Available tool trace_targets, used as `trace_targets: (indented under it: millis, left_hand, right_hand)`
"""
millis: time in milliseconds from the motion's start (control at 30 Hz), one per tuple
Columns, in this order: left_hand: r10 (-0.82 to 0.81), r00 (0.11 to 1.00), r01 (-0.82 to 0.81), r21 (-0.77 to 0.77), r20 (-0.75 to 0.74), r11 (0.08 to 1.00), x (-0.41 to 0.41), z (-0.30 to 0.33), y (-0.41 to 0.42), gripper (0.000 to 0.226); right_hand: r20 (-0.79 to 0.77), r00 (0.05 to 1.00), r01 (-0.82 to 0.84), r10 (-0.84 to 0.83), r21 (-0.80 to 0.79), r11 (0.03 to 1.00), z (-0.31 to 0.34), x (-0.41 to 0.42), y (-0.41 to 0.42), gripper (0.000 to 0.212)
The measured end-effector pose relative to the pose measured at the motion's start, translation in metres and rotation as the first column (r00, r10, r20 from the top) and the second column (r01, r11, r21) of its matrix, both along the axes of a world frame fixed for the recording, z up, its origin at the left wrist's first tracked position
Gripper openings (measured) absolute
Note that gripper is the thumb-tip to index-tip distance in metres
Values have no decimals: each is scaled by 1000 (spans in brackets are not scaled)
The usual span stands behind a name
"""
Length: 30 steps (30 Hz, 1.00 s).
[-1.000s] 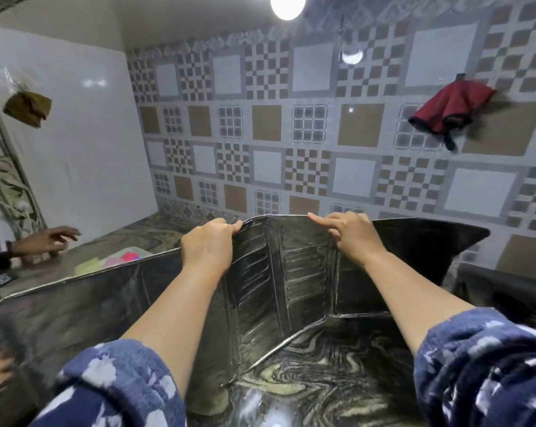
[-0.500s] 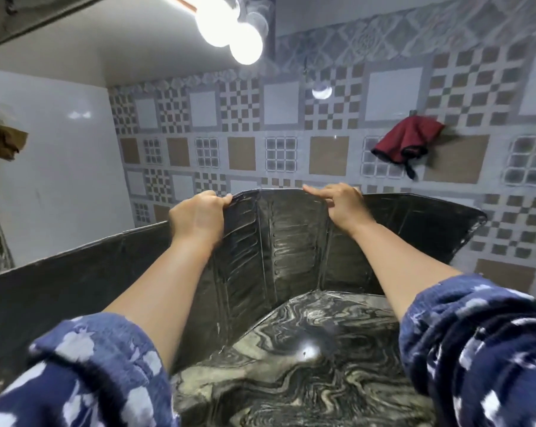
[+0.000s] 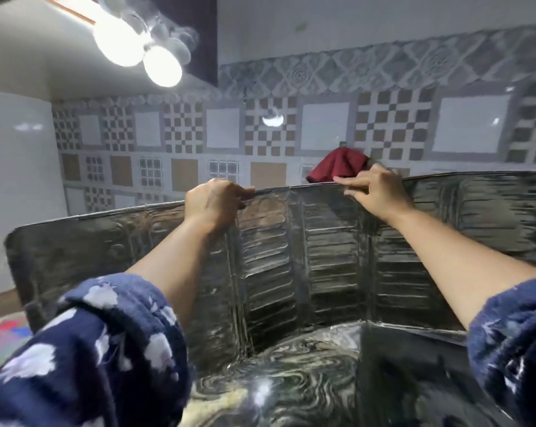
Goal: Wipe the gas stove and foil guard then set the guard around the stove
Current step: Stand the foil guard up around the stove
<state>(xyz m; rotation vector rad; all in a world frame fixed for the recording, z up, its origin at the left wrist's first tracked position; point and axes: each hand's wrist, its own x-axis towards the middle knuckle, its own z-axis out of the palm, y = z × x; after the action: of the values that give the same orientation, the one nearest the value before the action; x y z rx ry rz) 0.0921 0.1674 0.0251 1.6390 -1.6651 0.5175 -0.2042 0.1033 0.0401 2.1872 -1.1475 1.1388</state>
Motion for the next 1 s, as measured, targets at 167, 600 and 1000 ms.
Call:
trace_targets:
  millis: [167,600,1000]
  left_hand:
    - [-86,995,88,-31,60,996,-75,-14,-44,22]
    - [-338,935,347,-79,109,934,-188,-58,-99,31]
    - [-309,931,327,-69,193,943,-215,-97,-141,40]
  right_hand:
    - [40,991,129,-128,-38,991,-10,-81,-5,31]
    - [133,954,270,-267,2,963,-51,-197,-9,29]
    - [160,943,299,-291,-32,954,-103,-226,-39,33]
